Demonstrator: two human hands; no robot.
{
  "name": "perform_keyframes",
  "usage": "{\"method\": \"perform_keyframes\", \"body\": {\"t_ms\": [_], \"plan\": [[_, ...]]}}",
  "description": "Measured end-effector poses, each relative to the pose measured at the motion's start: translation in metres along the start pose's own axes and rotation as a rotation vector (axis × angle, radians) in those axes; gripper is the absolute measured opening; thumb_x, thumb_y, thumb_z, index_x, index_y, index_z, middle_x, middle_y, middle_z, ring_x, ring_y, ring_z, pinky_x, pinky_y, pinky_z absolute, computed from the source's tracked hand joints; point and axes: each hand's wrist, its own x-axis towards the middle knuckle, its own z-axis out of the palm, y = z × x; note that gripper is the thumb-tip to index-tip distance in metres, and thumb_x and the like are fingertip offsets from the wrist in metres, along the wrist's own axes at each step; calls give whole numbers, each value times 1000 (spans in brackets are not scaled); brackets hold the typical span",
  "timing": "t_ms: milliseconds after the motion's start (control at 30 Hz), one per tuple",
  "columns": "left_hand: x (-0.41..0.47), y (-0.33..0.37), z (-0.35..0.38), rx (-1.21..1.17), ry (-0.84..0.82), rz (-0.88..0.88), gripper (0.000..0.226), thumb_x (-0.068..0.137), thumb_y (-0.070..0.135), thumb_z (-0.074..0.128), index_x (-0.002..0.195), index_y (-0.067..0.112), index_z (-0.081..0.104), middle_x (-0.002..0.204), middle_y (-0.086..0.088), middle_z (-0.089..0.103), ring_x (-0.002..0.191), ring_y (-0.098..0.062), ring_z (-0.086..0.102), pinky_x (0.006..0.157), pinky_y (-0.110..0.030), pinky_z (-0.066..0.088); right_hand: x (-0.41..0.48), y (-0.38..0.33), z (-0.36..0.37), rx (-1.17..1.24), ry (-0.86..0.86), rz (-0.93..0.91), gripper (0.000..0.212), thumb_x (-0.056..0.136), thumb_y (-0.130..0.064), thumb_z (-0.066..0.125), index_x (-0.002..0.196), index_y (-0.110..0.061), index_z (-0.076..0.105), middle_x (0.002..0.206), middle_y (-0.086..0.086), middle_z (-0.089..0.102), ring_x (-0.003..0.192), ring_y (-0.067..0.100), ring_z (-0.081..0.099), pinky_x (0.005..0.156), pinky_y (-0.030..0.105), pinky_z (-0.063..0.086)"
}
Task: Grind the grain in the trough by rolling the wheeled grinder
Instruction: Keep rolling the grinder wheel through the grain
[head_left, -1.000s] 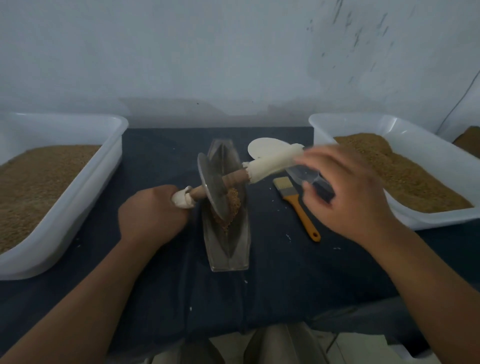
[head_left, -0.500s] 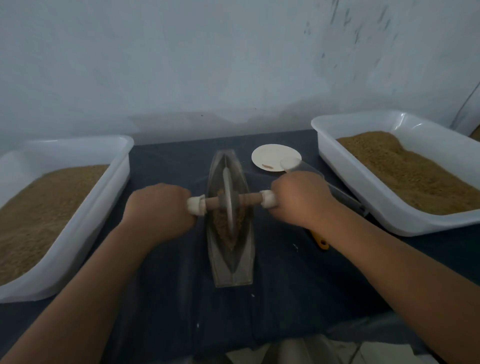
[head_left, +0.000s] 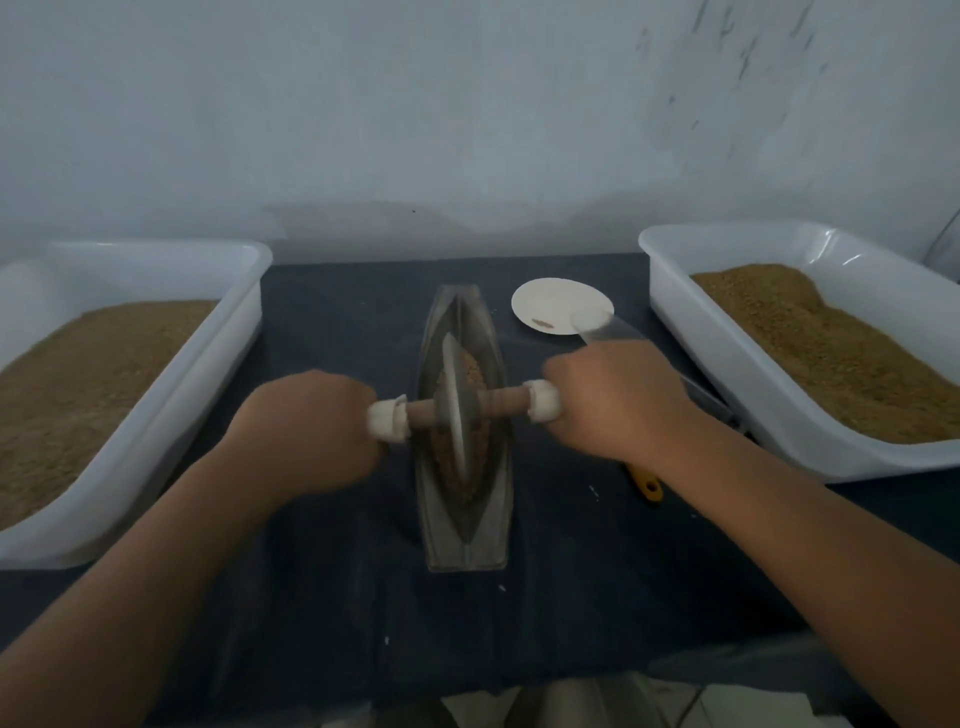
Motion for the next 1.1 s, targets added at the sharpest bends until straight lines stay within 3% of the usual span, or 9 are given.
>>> {"method": "perform_keyframes", "body": {"t_ms": [167,267,333,467,600,667,800,933,1100], "plan": [[20,3,3,-31,20,-70,32,77,59,47,69,30,60,68,13,59,62,-11,57,55,-28,40,27,-5,6,-58,68,86,31,88,-47,66,71,-27,49,58,-7,42,53,17,41,47,26,18],[55,10,-4,20,137,-113,32,78,57,48,70,28,59,70,11,54,65,-21,55,62,-32,45,56,-2,8,-31,74,190,32,89,-44,67,70,-22,54,62,-5,48,58,19,48,51,26,30],[67,11,-9,20,120,-92,29,77,54,54,69,26,58,70,10,54,66,-22,54,63,-33,45,61,0,7,7,79,228,34,88,-45,67,67,-21,56,63,-4,53,60,23,55,56,29,43],[46,1,-5,-4,44,-25,29,77,55,50,68,29,59,67,13,54,64,-16,55,62,-33,47,32,-1,5,49,1,137,36,93,-50,58,68,-26,50,63,-7,51,60,17,54,50,28,30],[-1,-7,7,-5,46,40,34,69,65,45,67,33,57,60,14,55,56,-4,51,55,-30,45,-6,2,2,98,-45,26,33,86,-57,54,68,-30,49,61,-9,53,57,8,52,52,32,46],[0,-7,7,13,63,50,35,67,66,43,65,33,56,59,14,54,55,-5,52,54,-30,46,-9,1,6,78,-24,38,31,85,-55,59,70,-30,50,61,-10,51,57,9,53,52,32,48],[48,3,-3,69,113,-43,31,76,58,51,68,30,58,67,13,55,61,-17,54,59,-32,44,32,0,16,9,58,164,26,87,-47,61,74,-25,55,62,-7,47,62,21,55,49,28,28],[80,10,-15,30,107,-105,37,85,57,52,72,24,61,73,6,60,67,-22,57,63,-34,45,76,5,7,47,22,262,22,82,-36,59,73,-17,64,70,0,63,69,26,64,62,33,50],[32,6,-17,29,12,10,26,80,53,55,69,29,56,68,11,58,63,-14,56,60,-33,46,25,8,16,60,-50,128,31,86,-53,56,69,-28,52,64,-8,54,61,13,54,53,30,39]]}}
